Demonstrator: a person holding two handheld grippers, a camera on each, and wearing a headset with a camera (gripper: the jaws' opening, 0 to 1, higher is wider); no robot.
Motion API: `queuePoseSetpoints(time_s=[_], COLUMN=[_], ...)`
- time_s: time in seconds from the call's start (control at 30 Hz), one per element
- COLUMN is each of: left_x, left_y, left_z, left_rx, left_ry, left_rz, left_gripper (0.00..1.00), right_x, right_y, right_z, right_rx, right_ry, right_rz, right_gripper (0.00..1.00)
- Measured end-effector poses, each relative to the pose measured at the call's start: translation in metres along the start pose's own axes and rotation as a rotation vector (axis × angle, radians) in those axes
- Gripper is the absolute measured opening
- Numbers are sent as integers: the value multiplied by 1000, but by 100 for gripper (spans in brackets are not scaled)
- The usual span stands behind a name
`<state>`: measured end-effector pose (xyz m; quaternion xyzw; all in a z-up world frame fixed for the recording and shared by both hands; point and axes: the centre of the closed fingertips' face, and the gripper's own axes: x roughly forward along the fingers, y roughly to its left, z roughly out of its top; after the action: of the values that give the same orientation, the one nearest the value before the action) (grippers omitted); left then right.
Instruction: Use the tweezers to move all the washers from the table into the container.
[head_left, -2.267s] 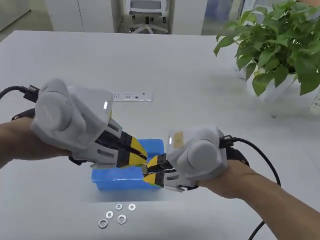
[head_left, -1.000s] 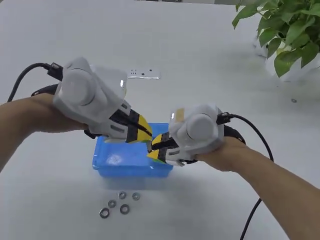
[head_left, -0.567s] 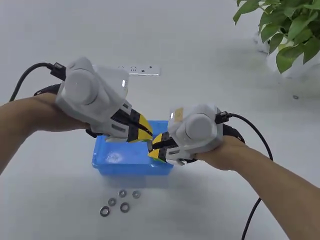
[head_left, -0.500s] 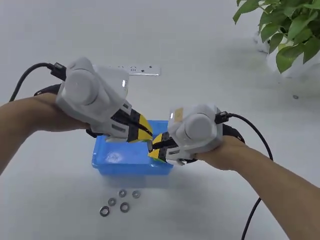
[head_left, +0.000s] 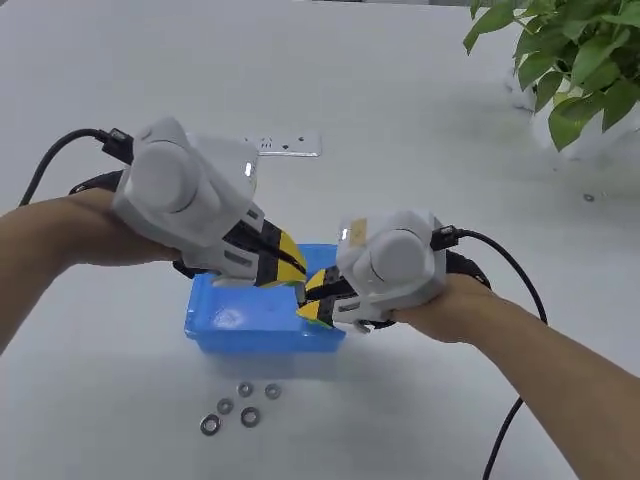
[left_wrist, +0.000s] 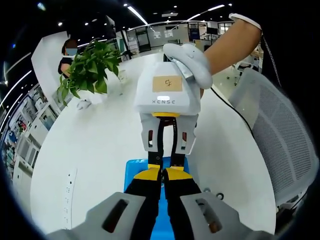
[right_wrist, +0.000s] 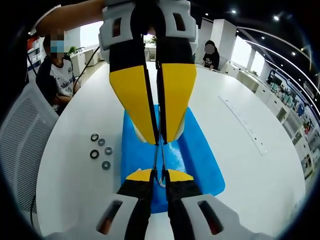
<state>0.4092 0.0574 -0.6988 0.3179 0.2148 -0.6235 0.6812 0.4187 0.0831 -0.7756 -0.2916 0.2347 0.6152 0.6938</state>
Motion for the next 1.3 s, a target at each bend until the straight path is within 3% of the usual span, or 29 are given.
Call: queuePoseSetpoints(time_s=[0.43, 0.9, 1.3], left_x=[-16, -35, -43], left_y=[-6, -23, -38], left_z=[15, 32, 38], left_rx=[14, 44, 58], left_ry=[-6, -5, 11], left_rz=[18, 30, 26], left_gripper=[6, 6, 6], right_x=[-14, -31, -39], right_y=[5, 20, 36], right_z=[17, 35, 42], right_rx=[-16, -51, -69], right_ry=[-18, -27, -32], right_rz=[-26, -56, -65], right_gripper=[11, 11, 11])
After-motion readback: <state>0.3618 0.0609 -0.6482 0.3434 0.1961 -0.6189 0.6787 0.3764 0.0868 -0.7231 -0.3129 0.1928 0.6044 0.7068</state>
